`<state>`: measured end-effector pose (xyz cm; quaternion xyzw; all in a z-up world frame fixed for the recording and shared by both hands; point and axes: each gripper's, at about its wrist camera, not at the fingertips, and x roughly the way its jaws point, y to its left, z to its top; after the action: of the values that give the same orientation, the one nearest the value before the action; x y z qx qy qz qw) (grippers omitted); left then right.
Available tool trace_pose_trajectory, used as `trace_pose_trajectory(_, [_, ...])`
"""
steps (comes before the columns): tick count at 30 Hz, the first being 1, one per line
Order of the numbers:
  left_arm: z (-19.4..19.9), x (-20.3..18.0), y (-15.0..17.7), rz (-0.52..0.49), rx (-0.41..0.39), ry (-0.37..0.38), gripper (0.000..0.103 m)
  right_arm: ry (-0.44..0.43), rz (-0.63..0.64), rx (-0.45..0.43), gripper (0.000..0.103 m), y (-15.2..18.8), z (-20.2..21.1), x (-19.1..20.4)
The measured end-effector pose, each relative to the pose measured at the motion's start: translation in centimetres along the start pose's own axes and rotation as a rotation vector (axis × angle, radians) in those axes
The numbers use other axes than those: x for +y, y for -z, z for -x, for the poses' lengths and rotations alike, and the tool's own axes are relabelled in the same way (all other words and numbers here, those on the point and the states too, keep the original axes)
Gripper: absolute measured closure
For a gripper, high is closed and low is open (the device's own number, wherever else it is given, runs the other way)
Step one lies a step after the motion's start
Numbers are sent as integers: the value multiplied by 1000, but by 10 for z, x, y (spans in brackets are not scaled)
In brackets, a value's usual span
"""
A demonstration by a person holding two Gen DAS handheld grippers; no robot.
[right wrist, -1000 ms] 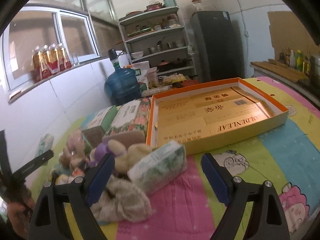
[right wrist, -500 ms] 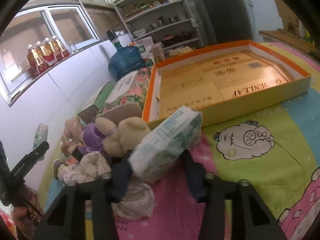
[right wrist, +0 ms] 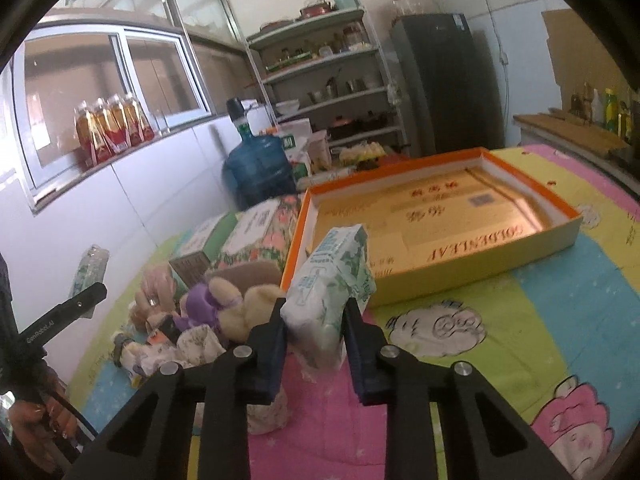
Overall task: Organize soft objects
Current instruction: 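Carry both tissue packs over the orange-rimmed box lid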
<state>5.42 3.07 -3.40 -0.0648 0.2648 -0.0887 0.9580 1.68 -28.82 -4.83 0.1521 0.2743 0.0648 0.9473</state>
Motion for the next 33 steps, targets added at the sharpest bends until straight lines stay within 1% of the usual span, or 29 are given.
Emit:
trace_pose_trajectory(5, [-1, -32, -11, -45, -11, 49, 53, -11, 21, -60, 78, -12, 18, -9])
trace_pose_trajectory(9, [-8, -69, -19, -89, -4, 106, 53, -4, 46, -95, 78, -25, 27, -20])
trace_pose_trajectory(14, [-23, -120, -27, -139, 2, 145, 53, 12, 83, -124, 78, -45, 35, -42])
trace_pose_trajectory(20, [-54, -174, -36, -153, 46, 184, 53, 40, 142, -124, 78, -68, 36, -74])
trace_pose_trajectory(25, [-84, -212, -40, -172, 70, 179, 53, 73, 189, -118, 78, -85, 30, -103])
trace_pose_trajectory(29, [-114, -230, -43, -158, 113, 180, 53, 52, 207, -94, 78, -100, 15, -124])
trace_pose_trajectory(33, [-146, -247, -45, -120, 164, 178, 53, 21, 215, -58, 78, -110, -8, -139])
